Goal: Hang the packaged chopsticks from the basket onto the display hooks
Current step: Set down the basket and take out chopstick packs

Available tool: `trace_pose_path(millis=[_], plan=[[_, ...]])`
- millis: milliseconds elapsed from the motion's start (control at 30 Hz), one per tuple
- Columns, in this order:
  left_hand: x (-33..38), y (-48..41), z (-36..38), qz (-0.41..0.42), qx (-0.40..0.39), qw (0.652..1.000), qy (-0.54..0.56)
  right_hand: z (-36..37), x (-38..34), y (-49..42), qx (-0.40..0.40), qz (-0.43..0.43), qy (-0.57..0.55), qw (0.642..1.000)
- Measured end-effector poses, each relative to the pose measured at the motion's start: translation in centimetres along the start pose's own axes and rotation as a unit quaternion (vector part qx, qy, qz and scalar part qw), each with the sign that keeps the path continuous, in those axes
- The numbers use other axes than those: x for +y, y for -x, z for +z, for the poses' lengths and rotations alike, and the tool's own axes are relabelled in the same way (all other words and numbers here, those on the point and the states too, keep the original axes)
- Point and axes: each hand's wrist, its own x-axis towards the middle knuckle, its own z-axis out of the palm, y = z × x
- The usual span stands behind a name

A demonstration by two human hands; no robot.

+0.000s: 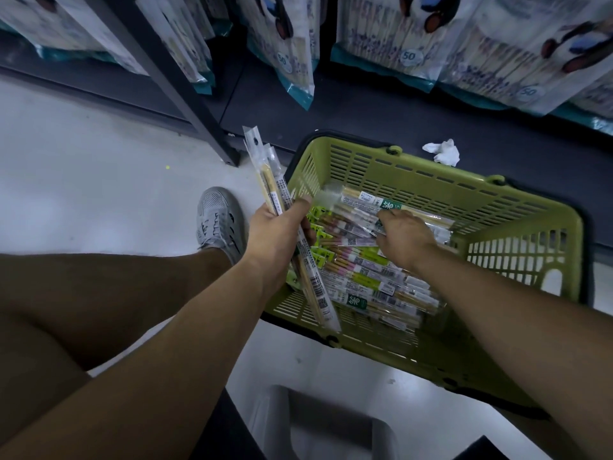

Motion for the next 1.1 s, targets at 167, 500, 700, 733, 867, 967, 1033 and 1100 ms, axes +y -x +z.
trace_pose_path(millis=[167, 500, 700, 733, 867, 967, 1033, 1100], plan=[[1.0, 0.6, 0.8, -0.029, -0.048, 0.998, 0.018, -3.5, -1.1, 3.4, 0.034, -0.042, -0.144, 0.988], [4.0, 5.2, 5.1, 0.110, -0.146, 0.979, 0.092, -12.0, -10.0, 12.9, 0.139, -0.109, -0.244, 0.953], [7.6, 8.0, 6.3, 0.115, -0.155, 0.970, 0.147, -15.9, -10.8, 16.4, 0.207, -0.138, -0.180, 0.952], [8.3, 8.3, 6.4, 0.117, -0.153, 0.968, 0.159, -16.7, -10.8, 16.7, 0.216, -0.140, -0.199, 0.945], [11.6, 9.9, 6.6, 0.164, -0.161, 0.962, 0.144, -19.6, -11.3, 18.1, 0.295, -0.096, -0.306, 0.900], [14.2, 11.1, 6.5, 0.209, -0.155, 0.961, 0.090, -21.3, -11.8, 18.9, 0.299, -0.081, -0.385, 0.869], [15.8, 11.8, 6.5, 0.244, -0.159, 0.955, 0.061, -22.6, -12.0, 19.1, 0.299, -0.076, -0.438, 0.844], [17.5, 12.4, 6.4, 0.272, -0.161, 0.948, 0.046, -24.1, -12.1, 19.3, 0.295, -0.076, -0.495, 0.813]])
